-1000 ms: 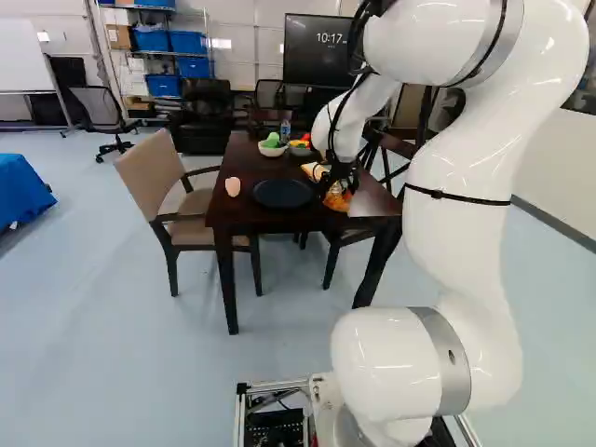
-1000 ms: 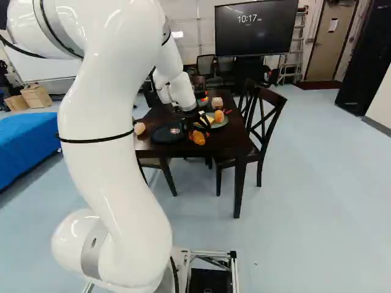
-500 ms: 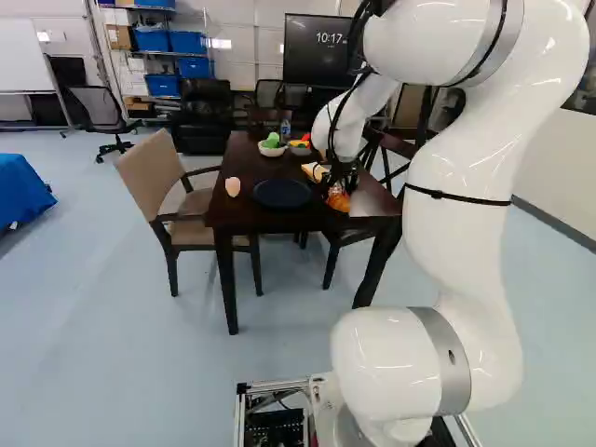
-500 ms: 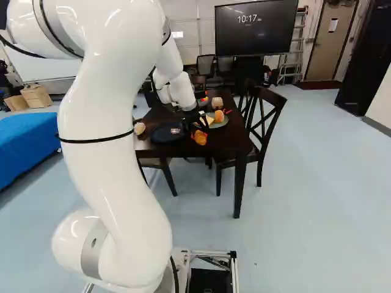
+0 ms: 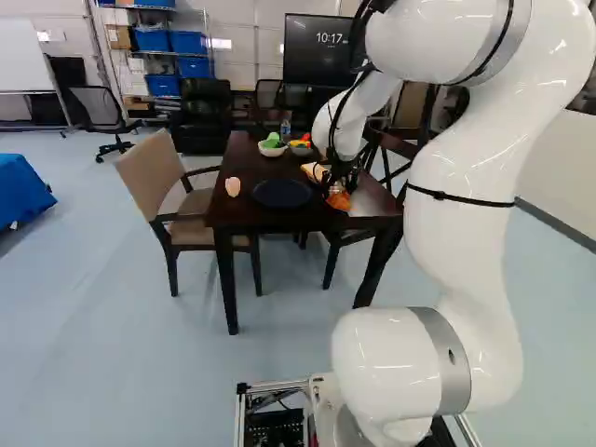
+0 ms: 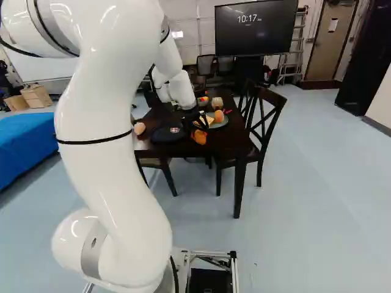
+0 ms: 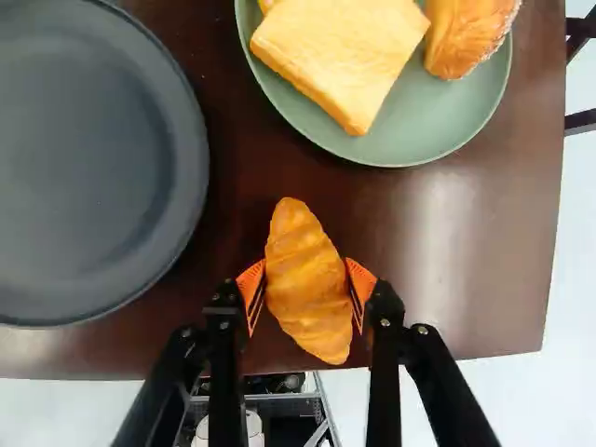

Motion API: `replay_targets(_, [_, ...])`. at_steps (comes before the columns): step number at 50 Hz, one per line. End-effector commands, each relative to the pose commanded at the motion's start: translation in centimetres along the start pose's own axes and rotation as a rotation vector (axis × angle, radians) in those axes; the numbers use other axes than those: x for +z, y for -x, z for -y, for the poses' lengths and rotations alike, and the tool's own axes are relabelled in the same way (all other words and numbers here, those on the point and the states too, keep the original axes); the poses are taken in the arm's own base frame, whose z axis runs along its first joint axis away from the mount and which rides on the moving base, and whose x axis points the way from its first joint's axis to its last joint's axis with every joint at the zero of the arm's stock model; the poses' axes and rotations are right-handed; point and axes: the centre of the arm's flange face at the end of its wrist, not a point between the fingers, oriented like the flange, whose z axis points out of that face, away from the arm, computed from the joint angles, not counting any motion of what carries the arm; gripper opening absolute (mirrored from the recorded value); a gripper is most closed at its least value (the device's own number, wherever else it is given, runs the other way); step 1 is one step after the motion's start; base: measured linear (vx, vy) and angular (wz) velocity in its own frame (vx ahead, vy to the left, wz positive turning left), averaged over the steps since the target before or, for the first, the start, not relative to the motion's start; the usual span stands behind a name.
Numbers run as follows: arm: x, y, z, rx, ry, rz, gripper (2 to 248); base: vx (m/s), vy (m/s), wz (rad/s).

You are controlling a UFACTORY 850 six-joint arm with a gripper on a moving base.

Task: Move the croissant to the empty plate

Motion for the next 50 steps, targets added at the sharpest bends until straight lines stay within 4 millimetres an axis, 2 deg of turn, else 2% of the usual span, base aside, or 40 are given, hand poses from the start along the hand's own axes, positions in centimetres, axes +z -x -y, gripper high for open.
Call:
replay_targets(15, [-1.9,-0.7,0.6,-0.013,0.003,-0.003,131,0.0,0.0,0.0])
replay_targets(50, [-6.5,-4.0,5.5,-0.09,-0.015,-0.006,131,0.0,0.0,0.0])
